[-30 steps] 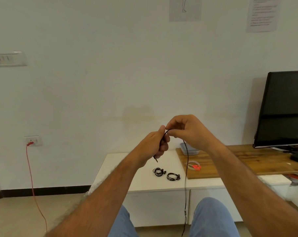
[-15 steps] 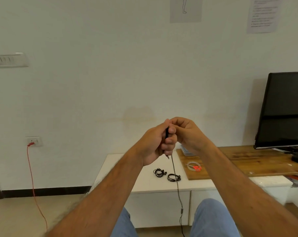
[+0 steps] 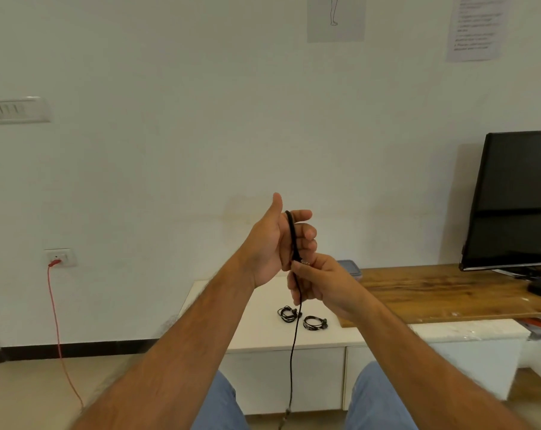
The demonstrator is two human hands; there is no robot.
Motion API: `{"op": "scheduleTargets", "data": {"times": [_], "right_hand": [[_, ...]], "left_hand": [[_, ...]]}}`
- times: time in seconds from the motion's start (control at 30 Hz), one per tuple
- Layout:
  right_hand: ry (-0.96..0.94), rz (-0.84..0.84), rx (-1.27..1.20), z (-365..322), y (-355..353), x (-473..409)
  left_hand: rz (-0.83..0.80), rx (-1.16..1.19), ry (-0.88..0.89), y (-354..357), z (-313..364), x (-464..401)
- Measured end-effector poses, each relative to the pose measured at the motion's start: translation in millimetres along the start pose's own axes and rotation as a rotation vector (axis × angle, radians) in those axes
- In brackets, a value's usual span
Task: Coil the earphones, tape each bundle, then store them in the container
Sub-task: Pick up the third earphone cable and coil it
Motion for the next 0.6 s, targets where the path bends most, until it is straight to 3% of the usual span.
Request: {"op": "scheduleTargets", "data": {"times": [0.4,0.6], "right_hand": [[0.098,-0.108,0.279,-19,2,15],[0.093,-0.074,0.604,-43,-10,13]], "left_hand": [[0.166,-0.371,0.082,-29,14,-6],[0.190,-0.579,0.000,-34,4,-7]]}}
Point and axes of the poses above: each hand's wrist, its own x-axis away from the middle knuckle, its own y-axis out of the palm, z = x × y, the point moved 7 cm from there along -x, towards the middle knuckle, and after that the axes turned 4 degrees about -y, right-handed, at the moved point
